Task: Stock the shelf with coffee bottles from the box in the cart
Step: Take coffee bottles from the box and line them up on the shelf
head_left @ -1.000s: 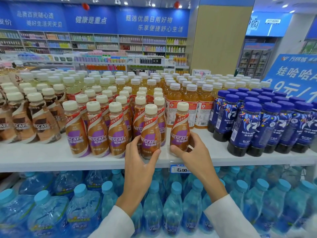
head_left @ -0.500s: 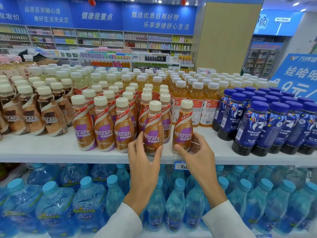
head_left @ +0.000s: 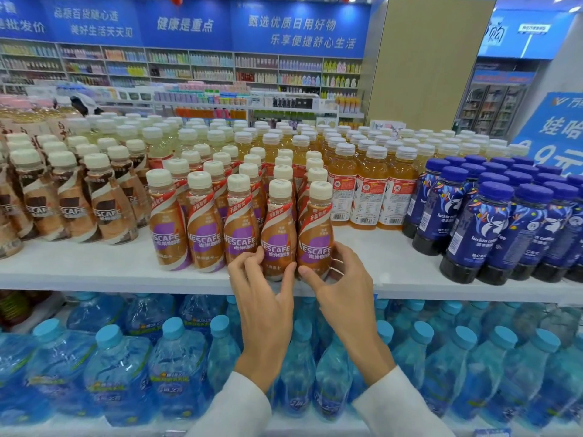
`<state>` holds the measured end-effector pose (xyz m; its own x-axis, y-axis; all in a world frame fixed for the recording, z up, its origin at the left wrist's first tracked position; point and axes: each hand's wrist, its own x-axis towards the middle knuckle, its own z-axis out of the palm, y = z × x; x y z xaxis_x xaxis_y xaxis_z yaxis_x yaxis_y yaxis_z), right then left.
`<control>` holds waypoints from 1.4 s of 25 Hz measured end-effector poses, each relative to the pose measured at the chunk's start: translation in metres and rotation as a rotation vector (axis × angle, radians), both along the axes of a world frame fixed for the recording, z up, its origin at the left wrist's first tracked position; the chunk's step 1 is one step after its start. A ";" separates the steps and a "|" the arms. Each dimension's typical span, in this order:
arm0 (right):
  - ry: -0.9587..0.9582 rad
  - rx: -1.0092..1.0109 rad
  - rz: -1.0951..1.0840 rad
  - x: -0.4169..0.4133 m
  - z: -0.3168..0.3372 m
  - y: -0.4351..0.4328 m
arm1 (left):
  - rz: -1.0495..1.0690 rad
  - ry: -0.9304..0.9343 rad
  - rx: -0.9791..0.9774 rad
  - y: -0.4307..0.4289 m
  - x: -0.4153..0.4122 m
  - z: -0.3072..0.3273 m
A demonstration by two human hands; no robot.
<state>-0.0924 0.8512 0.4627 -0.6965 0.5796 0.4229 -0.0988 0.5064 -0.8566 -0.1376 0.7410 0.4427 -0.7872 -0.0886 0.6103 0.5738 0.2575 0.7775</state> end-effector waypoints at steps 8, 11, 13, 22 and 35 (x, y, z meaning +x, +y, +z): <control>-0.016 0.021 0.016 -0.004 0.002 -0.001 | 0.012 -0.028 0.037 0.004 -0.006 0.003; -0.021 -0.007 0.034 -0.002 0.000 -0.003 | -0.028 -0.021 0.064 0.002 -0.004 -0.002; 0.001 -0.016 0.013 -0.002 -0.003 -0.004 | -0.014 0.002 0.048 0.001 -0.005 -0.004; 0.009 0.011 -0.020 -0.002 -0.004 -0.003 | 0.005 0.003 0.094 0.008 -0.007 -0.005; -0.022 0.059 -0.032 -0.003 -0.002 -0.004 | -0.003 -0.066 0.079 0.005 -0.004 -0.002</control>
<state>-0.0950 0.8468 0.4612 -0.6878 0.5758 0.4420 -0.0634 0.5589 -0.8268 -0.1414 0.7459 0.4407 -0.8258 -0.1322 0.5483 0.5212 0.1923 0.8315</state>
